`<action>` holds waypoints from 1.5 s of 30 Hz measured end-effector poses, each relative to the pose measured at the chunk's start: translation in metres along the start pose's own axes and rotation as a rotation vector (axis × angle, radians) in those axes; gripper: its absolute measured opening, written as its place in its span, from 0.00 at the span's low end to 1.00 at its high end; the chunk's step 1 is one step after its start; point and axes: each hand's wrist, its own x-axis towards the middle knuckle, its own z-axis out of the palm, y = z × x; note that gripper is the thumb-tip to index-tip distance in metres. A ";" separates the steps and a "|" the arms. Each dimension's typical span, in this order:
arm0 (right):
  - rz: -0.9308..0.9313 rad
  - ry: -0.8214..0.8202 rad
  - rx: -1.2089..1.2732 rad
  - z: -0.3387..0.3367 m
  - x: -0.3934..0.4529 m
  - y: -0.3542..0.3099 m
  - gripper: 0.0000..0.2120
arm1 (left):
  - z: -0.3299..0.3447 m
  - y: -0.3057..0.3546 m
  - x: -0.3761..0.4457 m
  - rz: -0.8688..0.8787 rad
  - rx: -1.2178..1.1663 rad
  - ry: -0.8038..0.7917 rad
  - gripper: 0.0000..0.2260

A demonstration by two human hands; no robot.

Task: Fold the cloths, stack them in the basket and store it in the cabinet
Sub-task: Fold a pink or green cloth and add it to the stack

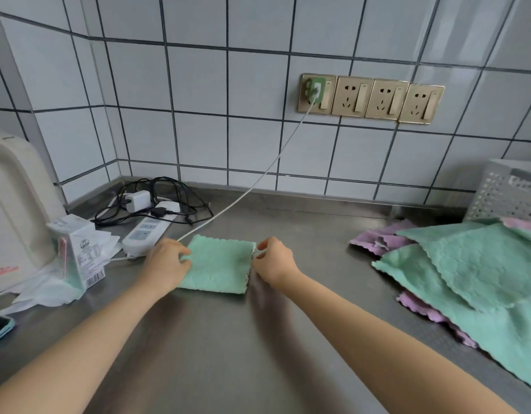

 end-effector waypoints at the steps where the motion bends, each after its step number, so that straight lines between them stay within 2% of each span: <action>1: -0.030 -0.005 -0.030 -0.009 -0.007 0.002 0.15 | -0.002 0.003 -0.002 0.005 0.023 0.018 0.13; 5: -0.151 0.004 -0.144 -0.059 -0.044 0.023 0.15 | -0.001 0.033 -0.021 0.068 0.002 0.108 0.12; 8: -0.204 0.077 -0.233 -0.106 -0.074 0.045 0.12 | 0.013 0.068 -0.042 0.227 0.021 0.027 0.13; 12: -0.161 0.195 -0.315 -0.167 -0.103 0.082 0.09 | 0.038 0.130 -0.071 0.367 -0.020 -0.052 0.13; 14: -0.172 0.214 -0.483 -0.196 -0.118 0.106 0.10 | 0.053 0.165 -0.081 0.416 -0.083 -0.083 0.12; 17: -0.187 0.185 -0.939 -0.235 -0.137 0.145 0.11 | 0.076 0.216 -0.098 0.467 -0.149 -0.164 0.12; 18: -0.194 0.179 -1.017 -0.246 -0.143 0.159 0.10 | 0.085 0.233 -0.102 0.483 -0.163 -0.196 0.13; 23: -0.147 0.219 -0.987 -0.270 -0.149 0.195 0.14 | 0.121 0.300 -0.117 0.603 -0.223 -0.305 0.13; 28: -0.213 0.301 -1.148 -0.256 -0.136 0.201 0.19 | 0.148 0.339 -0.109 0.653 -0.134 -0.351 0.16; 32: -0.261 0.420 -1.068 -0.263 -0.124 0.204 0.18 | 0.161 0.358 -0.095 0.713 -0.103 -0.316 0.19; 36: -0.332 0.584 -0.788 -0.288 -0.132 0.178 0.05 | 0.160 0.389 -0.077 0.758 -0.153 -0.226 0.06; 38: -0.447 0.638 -0.606 -0.305 -0.143 0.158 0.04 | 0.156 0.407 -0.068 0.750 -0.255 -0.125 0.11; 41: -0.557 0.738 -0.383 -0.335 -0.160 0.132 0.05 | 0.141 0.421 -0.054 0.677 -0.383 -0.029 0.08; 45: -0.675 0.872 -0.325 -0.370 -0.166 0.117 0.04 | 0.122 0.411 -0.032 0.625 -0.485 0.009 0.14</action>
